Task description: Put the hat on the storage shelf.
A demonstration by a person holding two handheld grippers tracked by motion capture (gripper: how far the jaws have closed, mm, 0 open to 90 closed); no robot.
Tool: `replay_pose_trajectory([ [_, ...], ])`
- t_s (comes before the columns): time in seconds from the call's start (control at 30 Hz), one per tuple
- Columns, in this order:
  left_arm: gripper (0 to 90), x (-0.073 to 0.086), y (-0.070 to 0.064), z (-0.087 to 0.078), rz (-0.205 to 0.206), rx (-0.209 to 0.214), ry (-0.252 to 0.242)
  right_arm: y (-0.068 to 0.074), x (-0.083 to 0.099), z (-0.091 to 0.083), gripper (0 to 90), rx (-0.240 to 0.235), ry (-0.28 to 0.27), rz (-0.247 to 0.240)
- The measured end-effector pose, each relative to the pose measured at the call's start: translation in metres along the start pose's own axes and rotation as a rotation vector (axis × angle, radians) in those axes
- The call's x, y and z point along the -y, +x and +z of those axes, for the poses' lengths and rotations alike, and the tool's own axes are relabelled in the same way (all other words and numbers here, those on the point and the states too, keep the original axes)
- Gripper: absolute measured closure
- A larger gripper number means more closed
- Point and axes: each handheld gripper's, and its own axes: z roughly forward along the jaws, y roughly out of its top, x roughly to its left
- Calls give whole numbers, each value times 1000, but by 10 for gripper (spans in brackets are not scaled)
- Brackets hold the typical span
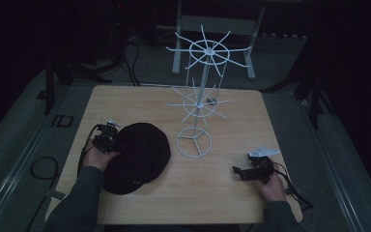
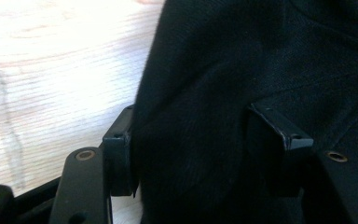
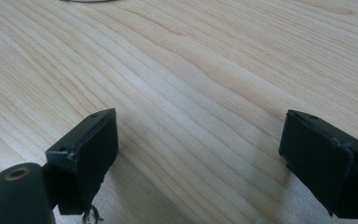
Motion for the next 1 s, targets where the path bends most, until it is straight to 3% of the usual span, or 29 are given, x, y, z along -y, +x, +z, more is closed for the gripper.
replay_pose_trajectory([
  [0.17,419,-2,1,6,-28,12,25,0,0,0,115,-1,0,0],
  [0.27,507,-2,2,8,-34,35,45,0,0,0,115,0,0,0],
  [0.43,612,-4,1,7,-30,1,68,0,0,0,115,-1,0,1],
  [0.6,717,-3,4,3,-52,2,39,0,0,0,115,-1,0,1],
  [0.8,752,1,12,-3,-94,41,-3,0,0,0,115,-1,0,0],
  [1.0,758,4,15,-11,-110,54,-29,0,0,0,115,-1,0,0],
])
